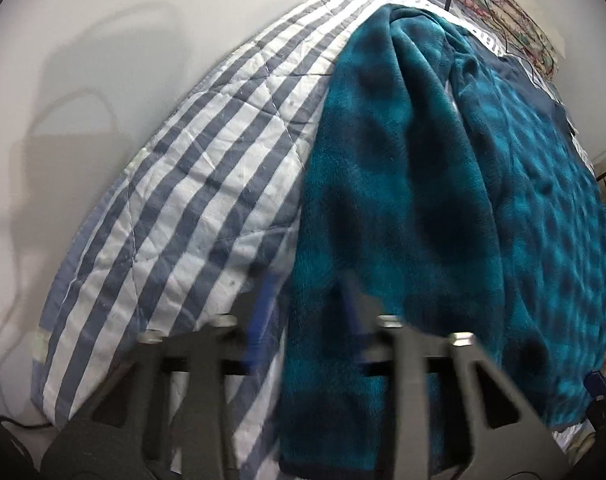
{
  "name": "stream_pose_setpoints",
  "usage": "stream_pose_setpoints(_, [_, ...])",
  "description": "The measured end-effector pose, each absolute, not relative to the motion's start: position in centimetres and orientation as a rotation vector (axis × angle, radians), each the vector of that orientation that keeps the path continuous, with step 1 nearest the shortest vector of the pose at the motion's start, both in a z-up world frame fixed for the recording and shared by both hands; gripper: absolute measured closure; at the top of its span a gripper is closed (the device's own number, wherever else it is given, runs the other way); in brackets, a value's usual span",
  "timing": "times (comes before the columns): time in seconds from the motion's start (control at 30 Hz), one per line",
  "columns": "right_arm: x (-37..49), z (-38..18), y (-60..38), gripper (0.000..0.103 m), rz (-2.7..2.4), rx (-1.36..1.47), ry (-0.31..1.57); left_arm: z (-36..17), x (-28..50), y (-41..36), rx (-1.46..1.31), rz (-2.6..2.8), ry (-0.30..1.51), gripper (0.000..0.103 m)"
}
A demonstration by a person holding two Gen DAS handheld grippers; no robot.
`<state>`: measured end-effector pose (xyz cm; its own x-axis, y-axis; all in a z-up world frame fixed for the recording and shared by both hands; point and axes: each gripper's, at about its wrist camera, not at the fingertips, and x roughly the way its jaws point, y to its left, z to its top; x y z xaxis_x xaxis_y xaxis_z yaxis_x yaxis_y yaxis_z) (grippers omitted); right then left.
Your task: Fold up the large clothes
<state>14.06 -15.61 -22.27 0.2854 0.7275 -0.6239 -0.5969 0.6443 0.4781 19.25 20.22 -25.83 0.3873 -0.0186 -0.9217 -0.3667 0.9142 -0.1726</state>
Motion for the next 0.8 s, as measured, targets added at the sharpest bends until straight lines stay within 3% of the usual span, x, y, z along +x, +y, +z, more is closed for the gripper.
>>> stream_pose_setpoints(0.03, [14.2, -22.3, -15.5, 0.067, 0.891, 0.162, 0.926, -25.6, 19.3, 20.3, -0.385, 0.216, 1.150, 0.101])
stream_pose_setpoints(0.23, [15.2, -23.2, -14.9, 0.067, 0.879, 0.154, 0.967, -19.7, 18.5, 19.9, -0.363, 0.187, 0.983, 0.102])
stream_pose_setpoints(0.43, [17.9, -23.3, -15.5, 0.067, 0.873, 0.189, 1.041, -11.5, 15.5, 15.8, -0.169, 0.077, 0.773, 0.102])
stream_pose_setpoints(0.67, [26.6, -17.7, -15.4, 0.066, 0.895, 0.212, 0.994, -11.3, 13.8, 11.9, -0.031, -0.026, 0.770, 0.102])
stream_pose_setpoints(0.8, [33.6, -16.5, -12.4, 0.055, 0.935, 0.270, 1.024, -12.1, 12.1, 10.3, 0.055, -0.052, 0.771, 0.102])
